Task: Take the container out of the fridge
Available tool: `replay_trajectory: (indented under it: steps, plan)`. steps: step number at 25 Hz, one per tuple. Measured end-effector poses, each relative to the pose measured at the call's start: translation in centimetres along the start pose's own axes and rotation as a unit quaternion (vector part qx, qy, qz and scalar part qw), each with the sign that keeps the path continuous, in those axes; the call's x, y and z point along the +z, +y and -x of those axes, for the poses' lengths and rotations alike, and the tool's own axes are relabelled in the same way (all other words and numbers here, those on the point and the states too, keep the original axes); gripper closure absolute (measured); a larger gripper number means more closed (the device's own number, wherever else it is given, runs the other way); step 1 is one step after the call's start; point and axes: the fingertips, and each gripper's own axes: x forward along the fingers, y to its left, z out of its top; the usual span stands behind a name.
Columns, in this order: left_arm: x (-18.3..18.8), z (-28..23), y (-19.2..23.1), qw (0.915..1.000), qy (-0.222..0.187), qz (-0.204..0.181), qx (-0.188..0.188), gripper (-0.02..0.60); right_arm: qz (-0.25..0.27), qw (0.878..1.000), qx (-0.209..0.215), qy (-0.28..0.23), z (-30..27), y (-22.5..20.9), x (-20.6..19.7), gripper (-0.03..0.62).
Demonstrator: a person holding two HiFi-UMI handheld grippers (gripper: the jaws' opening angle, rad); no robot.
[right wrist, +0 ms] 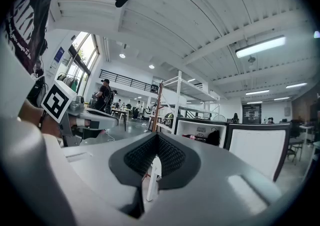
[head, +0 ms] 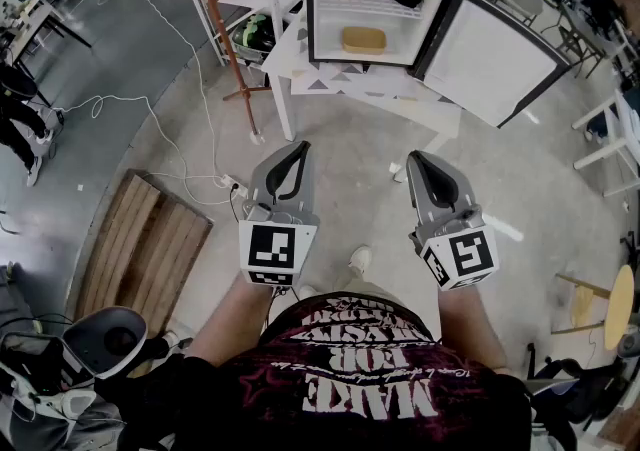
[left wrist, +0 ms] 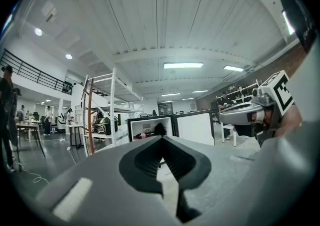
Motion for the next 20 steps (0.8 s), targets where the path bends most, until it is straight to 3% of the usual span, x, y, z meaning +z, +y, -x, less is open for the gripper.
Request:
replay_trajectory:
  steps: [16, 20]
  plan:
    - [-2.0, -6.6, -1.0, 0.9998, 0.016, 0.012, -0.005, 0.581, -0.027, 1.000, -0.006, 0.013, -2.8, -5.2, -3.1, 0.565]
    - [-2.4, -8.1, -1.3, 0.9999, 0.017, 0.000, 0.002, 0.581, -0.030, 0.999, -0.001, 0.018, -3.2, -6.1, -3.8, 0.565]
